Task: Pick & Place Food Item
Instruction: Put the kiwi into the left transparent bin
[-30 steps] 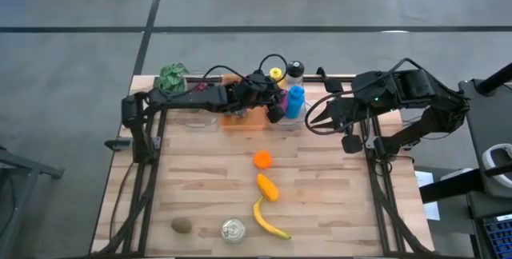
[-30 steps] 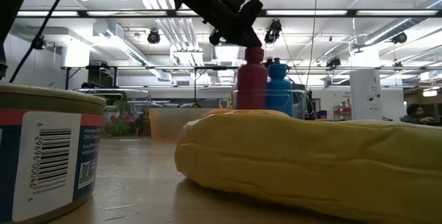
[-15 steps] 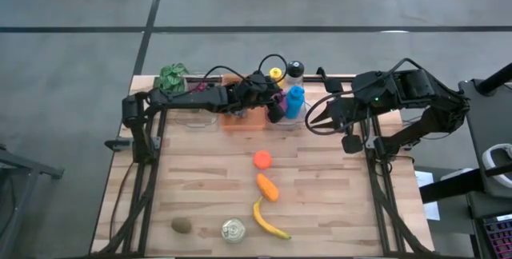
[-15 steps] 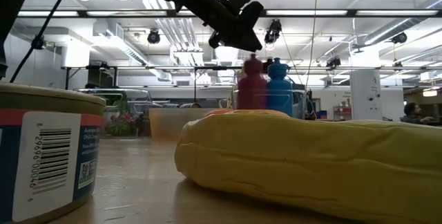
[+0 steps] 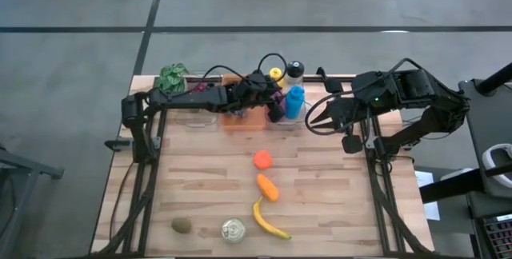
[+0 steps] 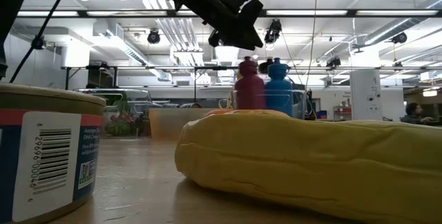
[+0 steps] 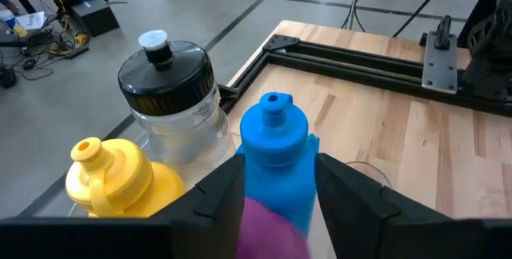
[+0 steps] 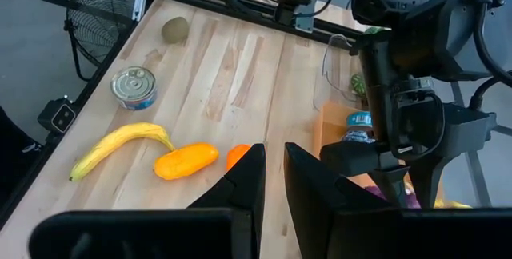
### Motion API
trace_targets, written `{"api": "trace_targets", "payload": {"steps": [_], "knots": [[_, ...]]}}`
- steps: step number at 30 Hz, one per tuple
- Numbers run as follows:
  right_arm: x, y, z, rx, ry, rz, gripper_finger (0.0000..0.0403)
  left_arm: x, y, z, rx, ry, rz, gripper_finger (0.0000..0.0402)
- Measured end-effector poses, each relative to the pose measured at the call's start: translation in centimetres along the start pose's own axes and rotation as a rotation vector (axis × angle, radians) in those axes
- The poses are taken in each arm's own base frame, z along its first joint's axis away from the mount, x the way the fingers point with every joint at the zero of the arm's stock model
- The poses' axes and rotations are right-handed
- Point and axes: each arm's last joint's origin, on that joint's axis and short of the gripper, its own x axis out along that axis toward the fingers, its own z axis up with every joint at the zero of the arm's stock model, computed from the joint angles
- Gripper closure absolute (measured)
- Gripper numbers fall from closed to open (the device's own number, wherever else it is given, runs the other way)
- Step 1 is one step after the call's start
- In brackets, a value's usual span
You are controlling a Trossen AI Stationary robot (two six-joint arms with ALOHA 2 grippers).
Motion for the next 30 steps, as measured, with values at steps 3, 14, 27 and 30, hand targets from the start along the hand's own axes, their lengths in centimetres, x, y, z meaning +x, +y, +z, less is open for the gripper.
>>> {"api": "trace_targets", "payload": {"steps": [3, 14, 27, 30], "knots": [[0.0, 0.0, 0.0, 0.0, 0.0, 0.0, 0.0359, 0.0, 0.0, 0.2, -0.003, -0.014, -0.001, 0.024], [0.0, 0.0, 0.0, 0.003, 0.002, 0.001, 0.0359, -1.7, 0.2, 1.5, -0.005, -0.05, -0.005, 0.0231], [0.0, 0.0, 0.0, -0.001, 0.001, 0.002, 0.0359, -13.0, -1.6, 5.3, -0.021, -0.082, -0.118, 0.026], [0.0, 0.0, 0.0, -0.001, 0.001, 0.002, 0.0358, -15.5, -2.8, 5.5, -0.042, -0.081, -0.176, 0.0271]]}}
